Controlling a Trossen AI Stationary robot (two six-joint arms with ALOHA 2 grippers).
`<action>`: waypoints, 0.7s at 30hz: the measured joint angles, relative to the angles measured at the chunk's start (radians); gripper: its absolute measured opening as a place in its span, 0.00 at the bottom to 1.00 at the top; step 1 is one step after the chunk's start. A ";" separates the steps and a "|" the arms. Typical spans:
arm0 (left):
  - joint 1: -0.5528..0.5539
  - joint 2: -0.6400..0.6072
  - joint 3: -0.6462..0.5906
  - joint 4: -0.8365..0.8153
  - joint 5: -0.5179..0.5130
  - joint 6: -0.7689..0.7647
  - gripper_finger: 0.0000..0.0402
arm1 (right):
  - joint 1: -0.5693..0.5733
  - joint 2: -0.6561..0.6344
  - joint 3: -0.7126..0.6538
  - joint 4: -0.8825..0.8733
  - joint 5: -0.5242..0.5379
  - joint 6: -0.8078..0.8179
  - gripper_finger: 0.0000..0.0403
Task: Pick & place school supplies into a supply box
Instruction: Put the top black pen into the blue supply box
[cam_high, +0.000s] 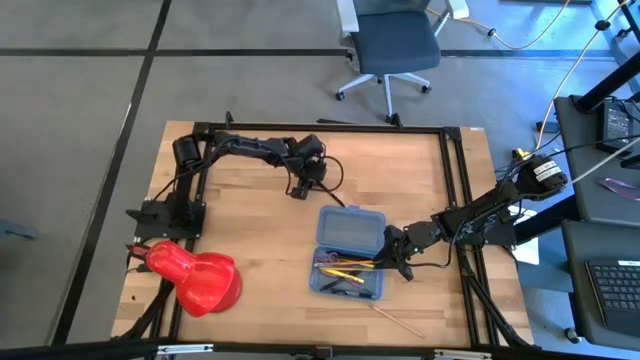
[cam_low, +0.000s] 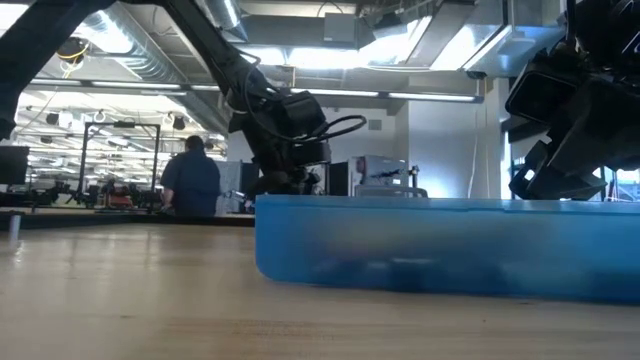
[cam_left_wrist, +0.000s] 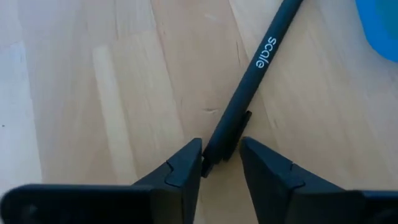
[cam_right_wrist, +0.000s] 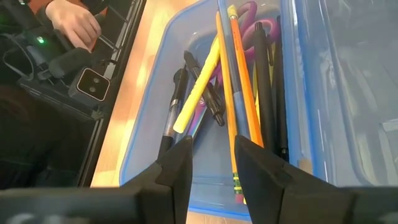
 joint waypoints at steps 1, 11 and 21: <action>-0.004 0.000 0.000 -0.002 -0.001 0.000 0.25 | 0.000 0.000 0.000 0.000 0.000 0.000 0.31; -0.032 0.000 -0.002 -0.009 -0.059 -0.030 0.07 | 0.000 0.000 0.000 -0.001 0.000 -0.003 0.31; -0.033 -0.028 -0.006 -0.012 -0.076 -0.089 0.06 | 0.000 0.000 0.000 -0.003 0.000 -0.004 0.31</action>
